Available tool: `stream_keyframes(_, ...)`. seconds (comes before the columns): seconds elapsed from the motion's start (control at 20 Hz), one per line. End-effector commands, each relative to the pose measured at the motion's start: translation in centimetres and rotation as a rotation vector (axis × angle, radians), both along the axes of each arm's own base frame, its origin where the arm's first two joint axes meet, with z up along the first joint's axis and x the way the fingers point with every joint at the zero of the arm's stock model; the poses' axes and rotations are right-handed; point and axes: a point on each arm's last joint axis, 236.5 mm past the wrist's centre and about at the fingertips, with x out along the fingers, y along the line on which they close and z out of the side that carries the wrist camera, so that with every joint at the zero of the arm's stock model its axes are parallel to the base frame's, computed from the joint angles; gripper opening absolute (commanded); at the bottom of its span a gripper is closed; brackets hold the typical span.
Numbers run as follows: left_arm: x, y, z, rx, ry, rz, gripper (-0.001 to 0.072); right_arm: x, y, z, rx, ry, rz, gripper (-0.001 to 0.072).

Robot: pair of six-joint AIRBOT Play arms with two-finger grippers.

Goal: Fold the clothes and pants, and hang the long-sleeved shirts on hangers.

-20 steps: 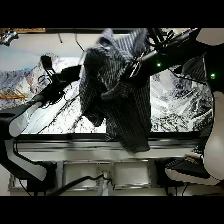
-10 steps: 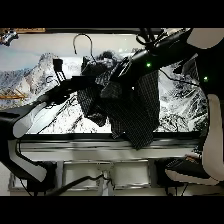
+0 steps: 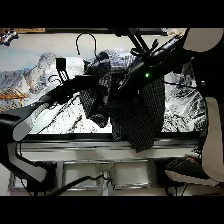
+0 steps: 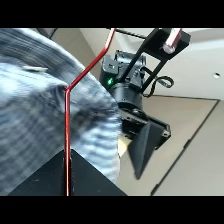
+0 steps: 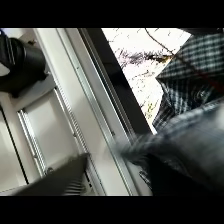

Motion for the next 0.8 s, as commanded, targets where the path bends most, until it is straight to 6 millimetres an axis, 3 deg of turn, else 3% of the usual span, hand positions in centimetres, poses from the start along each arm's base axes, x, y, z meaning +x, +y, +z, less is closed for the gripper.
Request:
stream_keyframes(0.0, -0.4, -0.2, 0.1, 0.005, -0.009, -0.011, 0.0007, 2.6, 0.9, 4.2, 0.099, -0.208, -0.035, 0.0510)
stream_keyframes(0.1, -0.5, -0.3, 0.1, 0.008, -0.010, -0.015, 0.0007, 6.4, 1.0, 11.4, 0.228, -0.579, -0.091, 0.0512)
stream_keyframes(0.2, -0.5, -0.3, 0.1, 0.008, -0.007, -0.018, 0.0007, 9.7, -2.2, 17.0, 0.152, -1.045, -0.104, 0.0512)
stream_keyframes(0.25, -0.5, -0.3, 0.1, 0.008, -0.006, -0.018, 0.0008, 11.0, -4.7, 18.1, 0.020, -1.223, -0.103, 0.0512)
stream_keyframes(0.3, -0.5, -0.3, 0.0, 0.009, -0.006, -0.018, 0.0008, 12.1, -7.1, 17.7, -0.119, -1.293, -0.112, 0.0512)
stream_keyframes(0.35, -0.5, -0.3, 0.0, 0.009, -0.007, -0.017, 0.0008, 13.1, -9.4, 15.9, -0.254, -1.280, -0.120, 0.0513)
stream_keyframes(0.5, -0.4, -0.3, 0.0, 0.009, -0.008, -0.015, 0.0007, 13.8, -13.5, 6.2, -0.431, -0.973, -0.069, 0.0647)
stream_keyframes(0.6, -0.4, -0.3, 0.0, 0.009, -0.009, -0.014, 0.0008, 14.4, -14.5, 1.5, -0.457, -0.865, -0.024, 0.0692)
stream_keyframes(0.75, -0.4, -0.3, 0.0, 0.009, -0.008, -0.015, 0.0008, 15.7, -14.0, -1.6, -0.430, -0.835, -0.022, 0.0695)
